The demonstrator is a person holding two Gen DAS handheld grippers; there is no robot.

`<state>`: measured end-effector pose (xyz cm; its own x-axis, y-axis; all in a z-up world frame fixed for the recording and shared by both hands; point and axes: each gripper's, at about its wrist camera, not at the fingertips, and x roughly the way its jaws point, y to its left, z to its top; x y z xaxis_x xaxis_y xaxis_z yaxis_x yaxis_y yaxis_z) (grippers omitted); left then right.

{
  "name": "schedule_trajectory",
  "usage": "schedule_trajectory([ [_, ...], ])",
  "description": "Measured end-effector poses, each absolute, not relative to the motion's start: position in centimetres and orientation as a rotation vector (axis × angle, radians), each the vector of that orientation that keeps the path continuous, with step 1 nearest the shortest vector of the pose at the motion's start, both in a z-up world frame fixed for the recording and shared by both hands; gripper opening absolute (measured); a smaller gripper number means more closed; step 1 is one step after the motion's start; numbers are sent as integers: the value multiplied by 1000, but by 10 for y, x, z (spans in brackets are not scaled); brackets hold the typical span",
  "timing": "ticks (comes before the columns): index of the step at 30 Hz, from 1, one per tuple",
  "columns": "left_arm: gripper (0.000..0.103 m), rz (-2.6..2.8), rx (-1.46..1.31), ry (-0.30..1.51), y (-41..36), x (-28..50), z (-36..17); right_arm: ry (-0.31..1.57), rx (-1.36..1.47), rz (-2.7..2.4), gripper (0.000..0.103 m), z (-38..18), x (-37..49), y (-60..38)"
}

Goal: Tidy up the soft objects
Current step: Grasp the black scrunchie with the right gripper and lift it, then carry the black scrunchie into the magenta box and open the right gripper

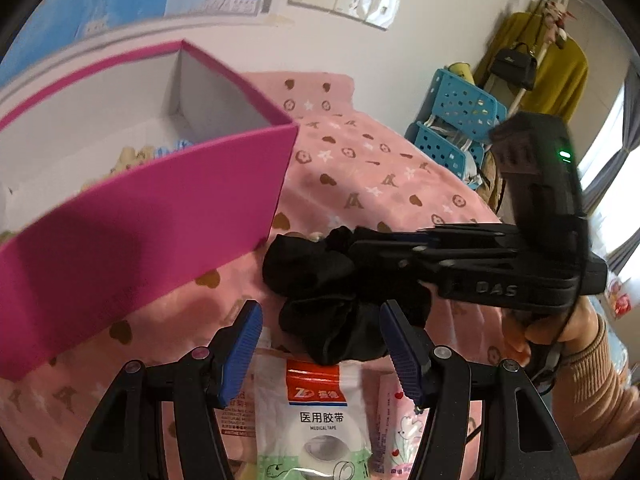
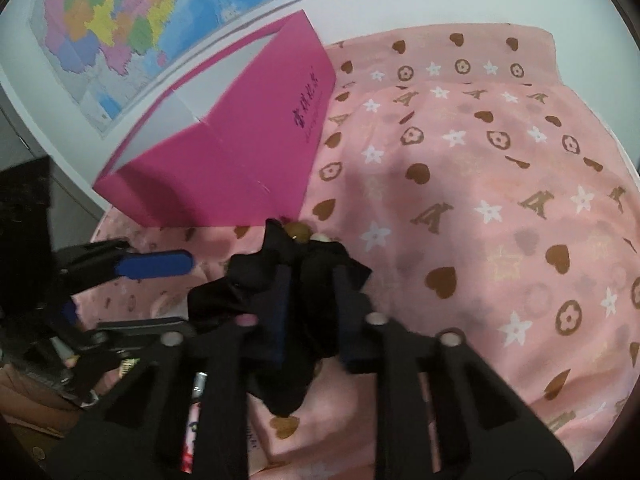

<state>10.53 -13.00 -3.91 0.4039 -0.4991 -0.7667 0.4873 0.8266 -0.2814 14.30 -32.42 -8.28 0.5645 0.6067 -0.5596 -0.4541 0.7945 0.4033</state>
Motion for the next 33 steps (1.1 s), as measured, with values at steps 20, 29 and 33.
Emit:
schedule_trajectory([
  [20, 50, -781, -182, 949, -122, 101, -11, 452, 191, 771, 10, 15, 87, -313],
  [29, 49, -686, -134, 801, -98, 110, 48, 344, 141, 865, 10, 72, 108, -279],
  [33, 49, -601, -106, 767, -90, 125, 63, 307, 109, 892, 10, 93, 128, -257],
])
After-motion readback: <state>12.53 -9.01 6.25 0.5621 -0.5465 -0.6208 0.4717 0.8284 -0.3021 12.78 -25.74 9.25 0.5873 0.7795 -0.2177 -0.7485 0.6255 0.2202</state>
